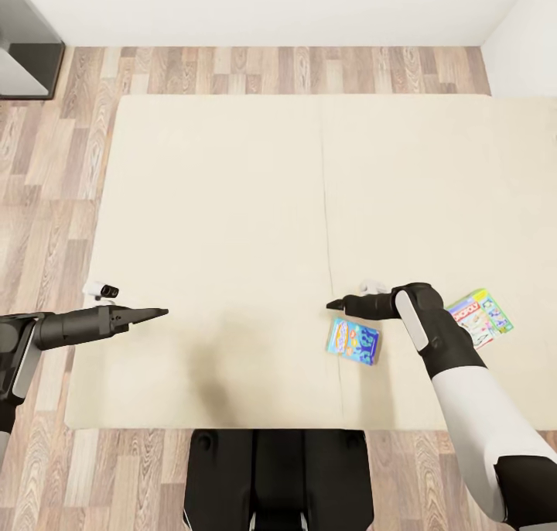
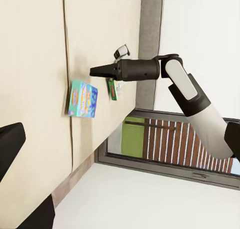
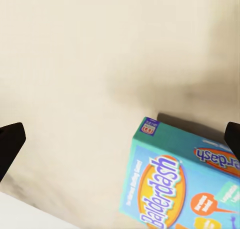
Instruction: Put all the toys in the child's room - the three board games (two on the bed and one on the table), the two jigsaw puzzles on the table, and the tennis ball on the table - inside the toy box on the table in the child's room.
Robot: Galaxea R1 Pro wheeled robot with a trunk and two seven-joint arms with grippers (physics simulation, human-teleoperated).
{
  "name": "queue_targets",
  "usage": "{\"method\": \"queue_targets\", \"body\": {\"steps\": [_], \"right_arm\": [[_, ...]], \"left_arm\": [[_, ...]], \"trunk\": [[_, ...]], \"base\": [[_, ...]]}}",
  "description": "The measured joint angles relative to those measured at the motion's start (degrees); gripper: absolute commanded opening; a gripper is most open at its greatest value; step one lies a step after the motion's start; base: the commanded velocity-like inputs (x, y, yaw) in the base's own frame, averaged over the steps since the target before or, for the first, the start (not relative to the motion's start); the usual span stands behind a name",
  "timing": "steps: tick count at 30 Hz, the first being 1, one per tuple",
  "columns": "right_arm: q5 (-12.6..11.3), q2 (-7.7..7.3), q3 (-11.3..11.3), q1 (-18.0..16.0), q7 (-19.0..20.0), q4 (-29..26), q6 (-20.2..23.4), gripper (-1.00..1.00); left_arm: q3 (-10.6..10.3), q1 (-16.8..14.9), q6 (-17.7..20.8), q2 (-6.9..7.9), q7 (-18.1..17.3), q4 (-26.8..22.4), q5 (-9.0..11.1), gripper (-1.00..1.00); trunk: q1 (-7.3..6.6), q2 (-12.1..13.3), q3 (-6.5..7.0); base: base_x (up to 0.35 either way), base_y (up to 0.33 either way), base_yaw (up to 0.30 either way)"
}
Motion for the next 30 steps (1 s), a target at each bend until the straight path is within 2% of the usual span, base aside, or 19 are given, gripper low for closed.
{"method": "queue_targets", "body": {"steps": [21,30], "right_arm": [[0.00,-0.02,0.07,0.21,0.02,-0.17,0.00,1.00],[-0.15,-0.02,0.09,0.50,0.04,-2.88,0.00,1.00]], "left_arm": [[0.00,0.00,0.00,0.01,0.00,0.00,0.06,1.00],[0.06,0.00,0.00,0.01,0.00,0.00,0.18,1.00]], "trunk": [[0.00,0.00,0.18],[0.00,0.00,0.18]], "base": [[0.000,0.000,0.000],[0.000,0.000,0.000]]}}
